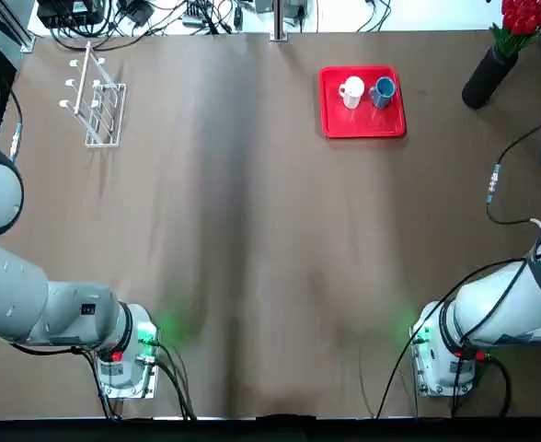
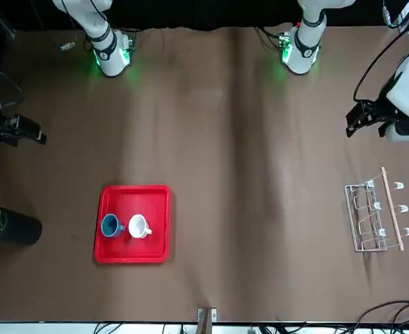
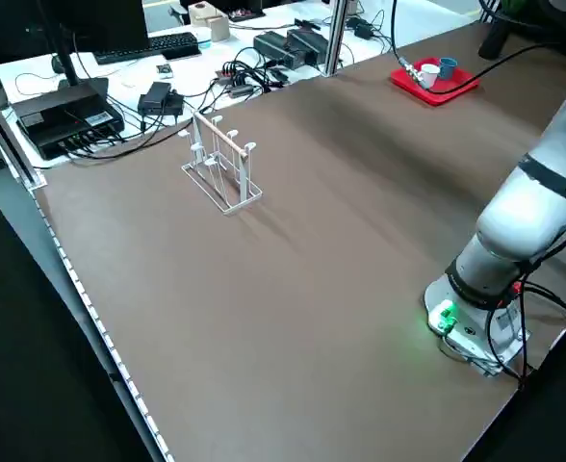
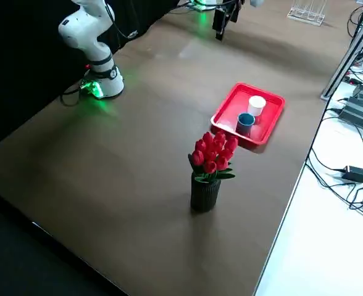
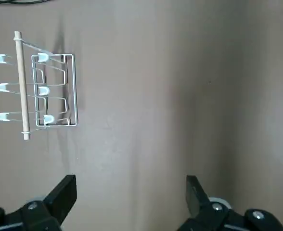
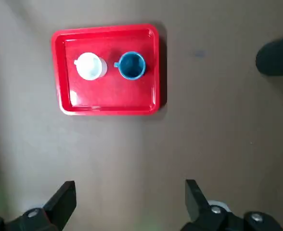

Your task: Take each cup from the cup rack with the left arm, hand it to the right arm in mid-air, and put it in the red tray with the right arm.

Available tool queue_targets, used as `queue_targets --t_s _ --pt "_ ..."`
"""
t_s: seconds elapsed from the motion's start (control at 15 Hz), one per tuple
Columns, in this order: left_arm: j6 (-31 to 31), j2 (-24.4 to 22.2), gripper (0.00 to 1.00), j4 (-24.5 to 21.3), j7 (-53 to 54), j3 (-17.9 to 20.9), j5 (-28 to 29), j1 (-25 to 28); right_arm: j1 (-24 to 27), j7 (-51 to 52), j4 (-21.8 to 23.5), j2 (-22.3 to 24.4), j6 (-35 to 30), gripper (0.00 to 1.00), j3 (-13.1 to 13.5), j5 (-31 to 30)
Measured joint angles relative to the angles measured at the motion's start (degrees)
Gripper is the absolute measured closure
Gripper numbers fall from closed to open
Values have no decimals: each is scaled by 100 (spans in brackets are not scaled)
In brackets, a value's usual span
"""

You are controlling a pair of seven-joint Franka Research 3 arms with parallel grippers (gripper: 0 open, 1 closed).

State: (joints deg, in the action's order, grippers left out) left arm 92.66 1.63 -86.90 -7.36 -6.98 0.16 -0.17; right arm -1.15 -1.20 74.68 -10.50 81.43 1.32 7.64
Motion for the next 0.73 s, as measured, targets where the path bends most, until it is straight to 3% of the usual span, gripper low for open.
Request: queue_targets --t_s 0.27,0.73 --pt "0 0 0 64 2 37 0 13 -301 -44 864 643 429 0 232 -169" --pt "0 0 0 100 2 37 0 12 -305 -42 937 788 545 0 356 -477"
